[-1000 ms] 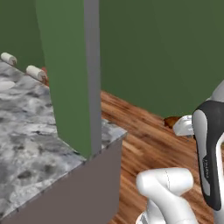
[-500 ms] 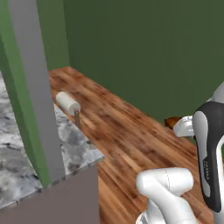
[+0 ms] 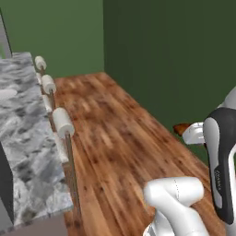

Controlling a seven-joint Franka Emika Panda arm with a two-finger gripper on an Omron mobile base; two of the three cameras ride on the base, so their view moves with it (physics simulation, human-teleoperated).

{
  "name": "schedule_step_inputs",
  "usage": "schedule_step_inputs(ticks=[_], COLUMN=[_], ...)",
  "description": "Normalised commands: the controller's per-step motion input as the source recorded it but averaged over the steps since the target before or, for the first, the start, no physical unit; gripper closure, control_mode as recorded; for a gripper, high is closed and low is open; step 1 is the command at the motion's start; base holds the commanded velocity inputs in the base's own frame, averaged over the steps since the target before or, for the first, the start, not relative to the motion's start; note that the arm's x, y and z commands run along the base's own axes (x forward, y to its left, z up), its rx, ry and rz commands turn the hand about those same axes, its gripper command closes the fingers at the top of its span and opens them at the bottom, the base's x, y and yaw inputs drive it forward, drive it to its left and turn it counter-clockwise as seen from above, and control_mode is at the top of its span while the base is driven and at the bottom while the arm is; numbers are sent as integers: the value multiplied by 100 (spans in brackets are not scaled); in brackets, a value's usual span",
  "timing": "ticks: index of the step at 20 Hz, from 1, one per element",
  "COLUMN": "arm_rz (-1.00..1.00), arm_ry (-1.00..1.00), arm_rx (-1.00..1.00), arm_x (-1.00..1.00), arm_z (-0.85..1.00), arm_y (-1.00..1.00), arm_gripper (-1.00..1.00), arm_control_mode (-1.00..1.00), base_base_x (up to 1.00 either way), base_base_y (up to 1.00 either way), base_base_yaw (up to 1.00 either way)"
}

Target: Take the chicken drumstick from the fridge and place it on the digital scale on the counter by the fridge. Wait a few seconds for a reading, then move it to the plate on the dining counter.

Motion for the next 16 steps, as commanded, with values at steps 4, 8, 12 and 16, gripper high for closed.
schedule_step_inputs(ticks=[4, 8, 12, 16], arm_rz=[0, 0, 0, 0], arm_ry=[0, 0, 0, 0], arm_rx=[0, 0, 0, 0], arm_x=[0, 0, 0, 0], arm_z=[0, 0, 0, 0], arm_y=[0, 0, 0, 0], arm_gripper=[100, 100, 100, 100], arm_control_mode=[100, 100, 100, 100], base_base_x=[100, 100, 100, 100], base_base_y=[-84, -83, -76, -70], base_base_yaw=[44, 48, 51, 55])
